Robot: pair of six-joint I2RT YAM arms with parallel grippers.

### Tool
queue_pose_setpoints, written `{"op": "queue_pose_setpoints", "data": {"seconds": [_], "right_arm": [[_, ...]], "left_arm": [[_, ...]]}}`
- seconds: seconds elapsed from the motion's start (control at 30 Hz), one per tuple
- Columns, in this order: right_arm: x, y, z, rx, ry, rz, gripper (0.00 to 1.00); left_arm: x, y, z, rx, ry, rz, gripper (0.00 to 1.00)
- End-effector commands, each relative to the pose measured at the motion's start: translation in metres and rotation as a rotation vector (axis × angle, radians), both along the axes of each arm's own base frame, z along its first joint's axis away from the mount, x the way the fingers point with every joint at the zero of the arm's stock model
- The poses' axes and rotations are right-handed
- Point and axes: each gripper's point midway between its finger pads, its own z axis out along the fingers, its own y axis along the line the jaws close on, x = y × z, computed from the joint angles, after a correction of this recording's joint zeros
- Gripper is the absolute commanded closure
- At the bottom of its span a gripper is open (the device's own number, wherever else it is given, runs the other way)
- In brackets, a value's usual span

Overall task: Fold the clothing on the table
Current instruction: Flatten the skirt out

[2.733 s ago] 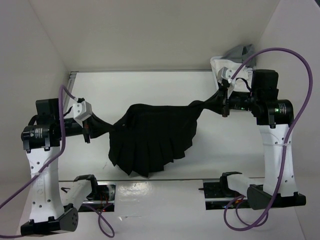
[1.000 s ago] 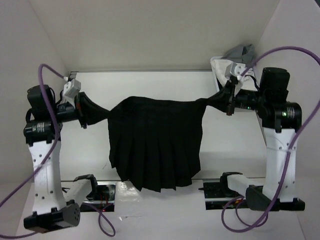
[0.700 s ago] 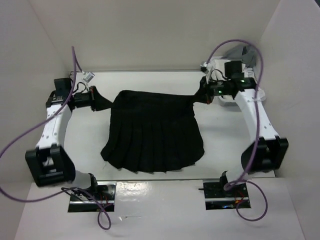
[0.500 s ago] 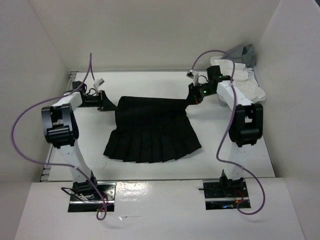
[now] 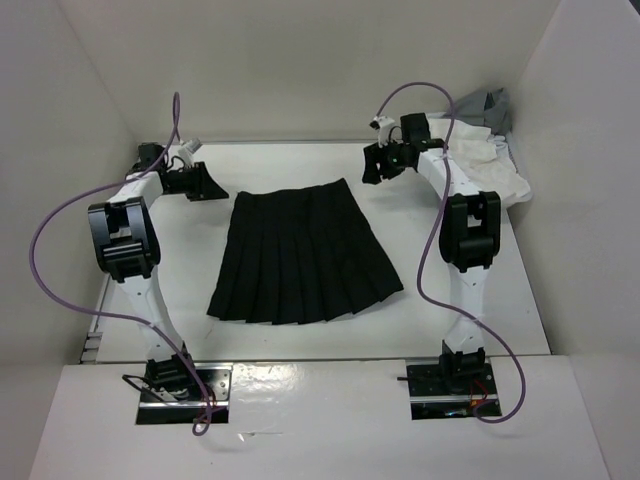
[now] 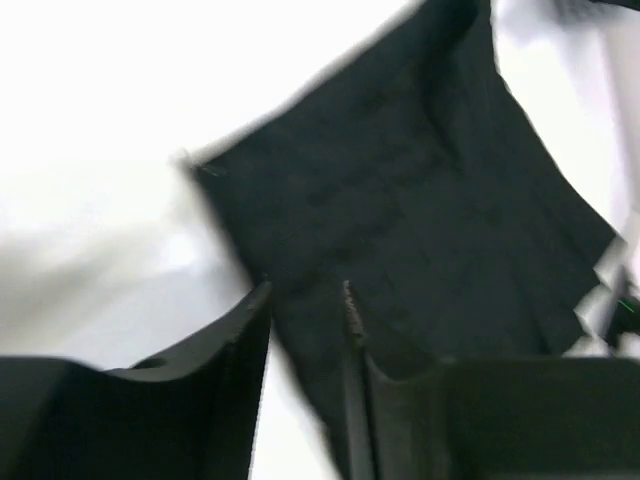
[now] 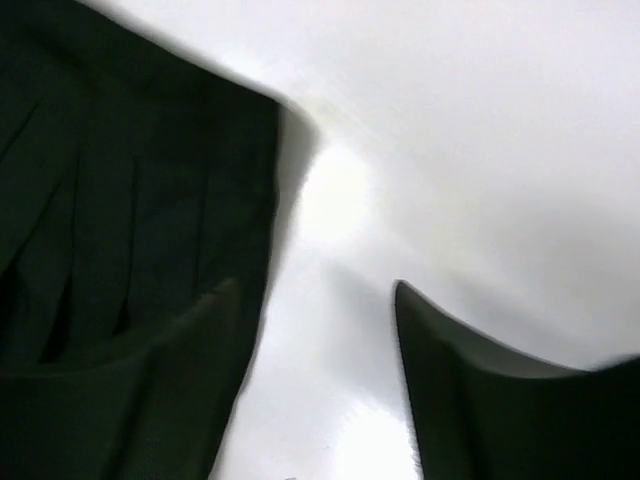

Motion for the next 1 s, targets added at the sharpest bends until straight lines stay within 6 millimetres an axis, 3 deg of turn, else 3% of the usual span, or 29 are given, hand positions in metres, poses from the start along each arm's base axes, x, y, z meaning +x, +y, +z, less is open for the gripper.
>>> {"op": "queue_pose_setpoints", "data": {"seconds": [0.0,0.07,0.13,0.17,0.23,0.27,0.3,0.37,0.43,0.47,0.53,0.57,0.6,0.67,0.7,0.8,0.97], "right_arm": [[0.057,-0.033,0.070,-0.031,-0.222,-0.296,0.27],[0.061,-0.045,0.101,-0.039,-0.277,-0.378,0.17],[0.050,-0.040,0.120,-0.024,-0.291,-0.375,0.04],[0.033,-0.039,0.136,-0.029,-0.311,-0.343,0.01],[0.008,-0.023,0.148,-0.024,-0.318,-0.290,0.01],[-0.016,-0.021,0.158,-0.030,-0.325,-0.271,0.01],[-0.032,-0.012,0.157,-0.038,-0.313,-0.242,0.01],[-0.066,-0.016,0.156,-0.059,-0.289,-0.230,0.01],[-0.092,-0.022,0.140,-0.104,-0.218,-0.207,0.01],[-0.108,-0.028,0.133,-0.144,-0.199,-0.175,0.01],[-0.136,-0.035,0.113,-0.182,-0.095,-0.171,0.01],[-0.145,-0.038,0.114,-0.196,-0.086,-0.159,0.01],[-0.153,-0.039,0.112,-0.200,-0.071,-0.157,0.01],[-0.168,-0.043,0.105,-0.207,-0.049,-0.155,0.01],[-0.173,-0.046,0.118,-0.203,-0.094,-0.168,0.01],[-0.182,-0.044,0.122,-0.181,-0.109,-0.154,0.01],[-0.184,-0.016,0.097,-0.093,0.004,-0.028,0.01]], "left_arm": [[0.037,0.032,0.063,0.115,-0.210,0.125,0.58],[0.046,0.043,0.078,0.163,-0.237,0.192,0.50],[0.044,0.050,0.102,0.185,-0.275,0.231,0.45],[0.036,0.056,0.100,0.185,-0.258,0.245,0.45],[0.019,0.056,0.119,0.181,-0.266,0.251,0.47],[0.006,0.058,0.132,0.197,-0.259,0.263,0.47],[-0.005,0.057,0.130,0.201,-0.232,0.270,0.47],[-0.032,0.059,0.149,0.246,-0.236,0.284,0.47],[-0.058,0.059,0.151,0.268,-0.203,0.306,0.40],[-0.072,0.060,0.175,0.321,-0.266,0.332,0.34],[-0.091,0.061,0.189,0.363,-0.289,0.373,0.24],[-0.107,0.061,0.206,0.394,-0.336,0.403,0.20],[-0.115,0.059,0.214,0.402,-0.348,0.412,0.13],[-0.134,0.054,0.222,0.410,-0.349,0.420,0.10],[-0.139,0.054,0.217,0.414,-0.332,0.425,0.08],[-0.158,0.050,0.212,0.421,-0.314,0.444,0.00],[-0.193,0.060,0.183,0.531,-0.300,0.493,0.00]]}}
